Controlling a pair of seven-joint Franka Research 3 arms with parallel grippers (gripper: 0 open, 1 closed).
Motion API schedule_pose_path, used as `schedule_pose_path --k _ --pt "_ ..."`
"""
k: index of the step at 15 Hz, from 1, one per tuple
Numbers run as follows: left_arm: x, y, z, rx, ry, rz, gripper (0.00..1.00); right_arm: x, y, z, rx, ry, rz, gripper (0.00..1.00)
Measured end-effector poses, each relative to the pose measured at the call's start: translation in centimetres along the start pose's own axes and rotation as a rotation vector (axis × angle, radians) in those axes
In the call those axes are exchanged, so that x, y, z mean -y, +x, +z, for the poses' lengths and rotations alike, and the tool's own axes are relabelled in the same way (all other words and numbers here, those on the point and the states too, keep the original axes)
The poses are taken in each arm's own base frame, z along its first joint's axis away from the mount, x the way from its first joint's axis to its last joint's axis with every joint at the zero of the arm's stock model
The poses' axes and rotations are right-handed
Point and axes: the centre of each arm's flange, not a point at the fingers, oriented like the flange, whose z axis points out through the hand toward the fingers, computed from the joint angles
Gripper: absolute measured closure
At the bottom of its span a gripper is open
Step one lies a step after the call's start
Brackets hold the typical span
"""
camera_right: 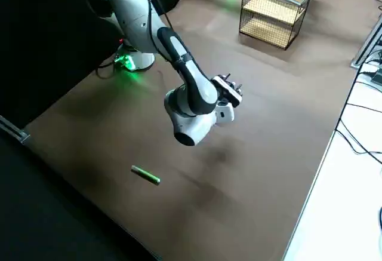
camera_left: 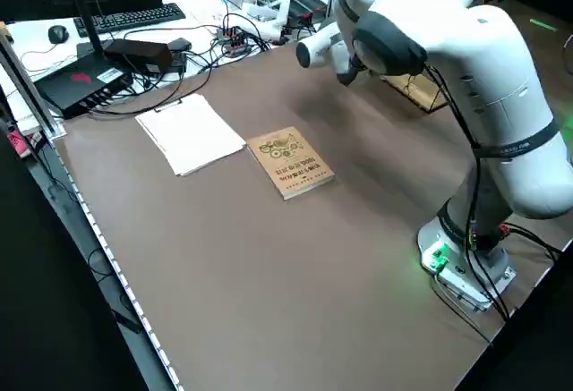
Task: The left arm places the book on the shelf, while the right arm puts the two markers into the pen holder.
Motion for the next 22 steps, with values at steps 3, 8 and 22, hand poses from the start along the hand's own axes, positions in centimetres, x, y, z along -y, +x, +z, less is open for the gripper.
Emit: schedule_pose_path --k 3,8,22 --pt "-0.4 -0.5 2.4 -0.037 -0.016 0.018 0.8 0.0 0.2 -0.2 0.003 -0.004 0.045 0.33" --pt "0.0 -1.7 5.2 -0.091 -0.038 0.054 0.8 0.5 4.0 -3.1 0.124 -0.054 0.18 0.41" --pt "0.3 -3.9 9.8 -0.097 -0.021 0.047 0.8 7.9 9.4 -23.1 0.847 -0.761 0.707 0.39"
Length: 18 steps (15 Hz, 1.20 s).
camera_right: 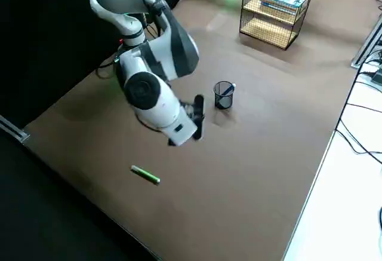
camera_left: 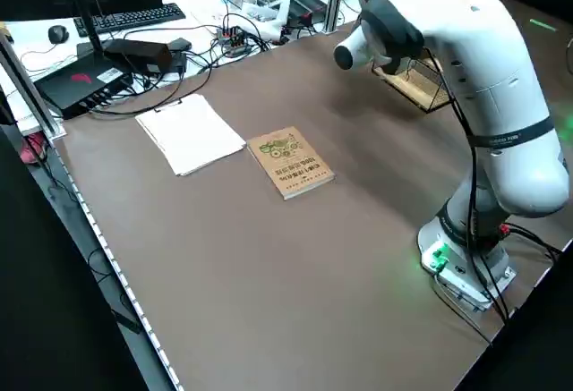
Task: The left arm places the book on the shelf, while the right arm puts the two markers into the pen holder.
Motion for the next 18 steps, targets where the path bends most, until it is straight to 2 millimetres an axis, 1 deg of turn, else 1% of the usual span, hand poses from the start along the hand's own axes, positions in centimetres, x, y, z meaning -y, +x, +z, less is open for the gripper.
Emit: schedule_pose_path --k 2,3,4,6,8,9,10,13,14,17,18 --pt "0.2 -0.3 0.5 0.005 0.005 -0.006 0.8 -2.0 -1.4 -0.2 0.008 -0.102 0.103 0.39" --pt "0.3 -0.5 0.7 0.006 0.007 -0.009 0.8 -2.7 -1.8 0.3 0.004 -0.129 0.136 0.41" --pt "0.4 -0.6 0.8 0.006 0.01 -0.009 0.8 -3.4 -2.0 1.5 -0.001 -0.142 0.168 0.41" --pt "0.8 -0.7 1.0 -0.006 0.011 0.003 0.81 -5.2 -2.9 4.8 0.003 -0.153 0.233 0.41" --pt "1.1 -0.9 1.2 -0.027 0.004 0.018 0.81 -7.2 -4.5 8.0 0.016 -0.168 0.3 0.41" --pt "1.2 -1.0 1.4 -0.031 0.003 0.025 0.81 -8.2 -5.5 9.1 0.034 -0.187 0.331 0.41" --pt "1.2 -1.1 1.5 -0.032 0.002 0.03 0.75 -8.8 -6.3 9.7 0.051 -0.202 0.355 0.41" --pt "1.3 -1.1 1.6 -0.032 0.003 0.034 0.48 -9.7 -7.4 10.2 0.058 -0.233 0.388 0.41" --pt "1.3 -1.1 1.6 -0.033 0.003 0.035 0.44 -9.9 -7.5 10.6 0.056 -0.238 0.393 0.41" --pt "1.6 -0.8 1.2 -0.041 0.009 0.043 0.42 -10.5 -7.8 12.8 0.064 -0.227 0.412 0.44" --pt "1.7 -0.8 1.1 -0.043 0.011 0.047 0.38 -10.5 -7.9 13.5 0.07 -0.22 0.419 0.51"
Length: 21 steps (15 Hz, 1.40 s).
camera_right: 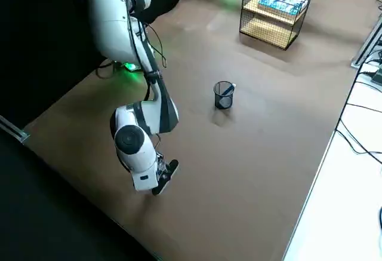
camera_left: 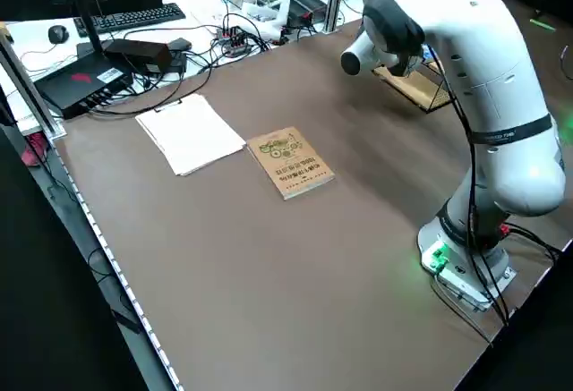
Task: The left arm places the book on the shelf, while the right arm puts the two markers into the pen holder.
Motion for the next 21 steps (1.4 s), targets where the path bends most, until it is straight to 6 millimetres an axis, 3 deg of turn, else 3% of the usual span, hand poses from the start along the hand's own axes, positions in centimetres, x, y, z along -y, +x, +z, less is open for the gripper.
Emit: schedule_pose_path --k 3,8,13,15,17,19,21 --pt "0.1 0.1 -0.1 -0.003 0.002 0.007 0.37 0.0 -0.3 1.5 0.025 0.004 0.019 0.6" --pt "0.3 0.3 -0.3 -0.007 0.005 0.02 0.11 -0.1 -0.6 2.7 0.087 -0.044 0.067 0.65" --pt "1.0 0.6 -1.0 -0.021 0.031 0.042 0.1 0.2 -0.5 3.1 0.088 -0.045 0.07 0.66" --pt "1.4 0.9 -1.4 -0.037 0.072 0.05 0.09 0.3 -0.4 3.0 0.089 -0.043 0.07 0.83" --pt "1.8 1.2 -1.9 -0.028 0.098 0.074 0.08 0.4 -0.4 3.0 0.09 -0.044 0.069 0.82" --pt "2.2 1.9 -2.7 -0.005 0.122 0.092 0.07 1.4 0.3 2.9 0.103 -0.033 0.051 0.82" --pt "2.0 3.1 -3.8 0.032 0.132 0.096 0.04 4.4 2.1 2.5 0.154 0.005 0.005 0.82"
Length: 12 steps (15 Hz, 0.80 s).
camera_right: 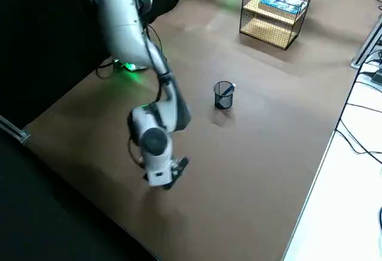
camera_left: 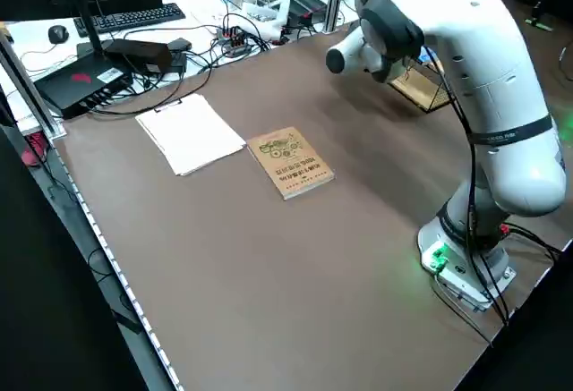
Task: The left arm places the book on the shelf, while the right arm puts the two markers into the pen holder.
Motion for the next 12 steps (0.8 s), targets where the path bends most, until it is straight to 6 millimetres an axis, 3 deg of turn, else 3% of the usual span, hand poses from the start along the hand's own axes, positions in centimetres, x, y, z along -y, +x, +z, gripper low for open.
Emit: schedule_pose_path --k 3,7,10,11,12 --pt "0.1 2.3 -2.6 0.081 0.017 -0.021 0.03 6.7 2.8 -4.0 0.087 0.028 -0.09 0.82" --pt "0.3 5.0 -7.6 0.184 0.055 -0.081 0.0 12.4 4.2 -10.3 0.066 0.043 -0.217 0.82" --pt "0.1 6.4 -11.8 0.314 0.121 -0.119 0.0 17.1 5.5 -12.5 0.059 0.073 -0.368 0.82" --pt "0.3 7.1 -14.7 0.418 0.235 -0.138 0.0 20.7 6.5 -13.6 0.048 0.091 -0.464 0.82" --pt "0.3 7.4 -16.1 0.463 0.296 -0.148 0.0 22.4 6.8 -14.3 0.042 0.106 -0.511 0.82"
